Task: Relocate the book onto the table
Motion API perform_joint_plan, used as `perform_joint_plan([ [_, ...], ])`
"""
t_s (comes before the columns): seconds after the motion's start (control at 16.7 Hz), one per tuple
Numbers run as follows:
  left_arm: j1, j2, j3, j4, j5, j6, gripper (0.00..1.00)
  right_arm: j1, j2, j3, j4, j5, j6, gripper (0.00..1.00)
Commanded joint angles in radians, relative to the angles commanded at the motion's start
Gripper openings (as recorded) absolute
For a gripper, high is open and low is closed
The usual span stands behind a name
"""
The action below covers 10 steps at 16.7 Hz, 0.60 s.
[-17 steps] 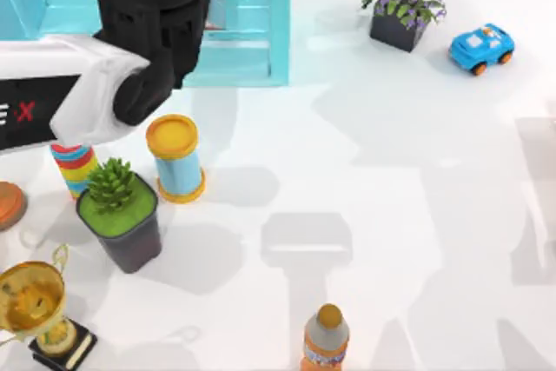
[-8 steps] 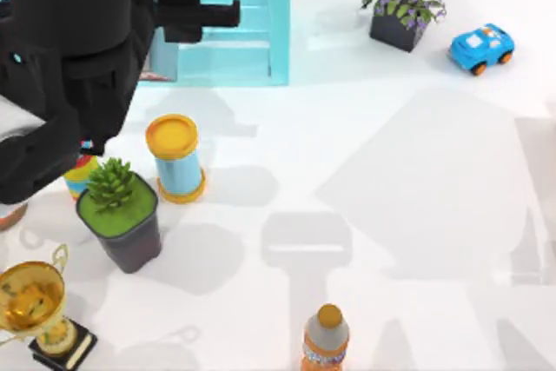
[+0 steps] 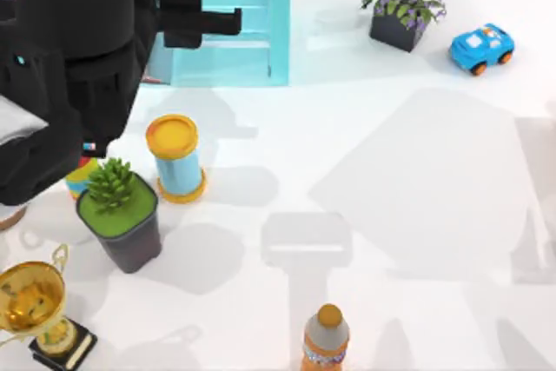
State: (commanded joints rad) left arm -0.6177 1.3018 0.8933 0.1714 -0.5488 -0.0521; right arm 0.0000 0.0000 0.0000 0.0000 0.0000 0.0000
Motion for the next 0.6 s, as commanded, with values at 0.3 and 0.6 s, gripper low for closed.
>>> perform_joint_plan([
  [0.3, -0.032, 0.046, 0.015, 0.013, -0.031, 0.278, 0.0, 0.0, 0.0, 0.0, 0.0, 0.0, 0.0, 1.0],
  [0.6, -0.086, 0.126, 0.041, 0.034, -0.084, 0.75, 0.0, 0.0, 0.0, 0.0, 0.0, 0.0, 0.0, 1.0],
])
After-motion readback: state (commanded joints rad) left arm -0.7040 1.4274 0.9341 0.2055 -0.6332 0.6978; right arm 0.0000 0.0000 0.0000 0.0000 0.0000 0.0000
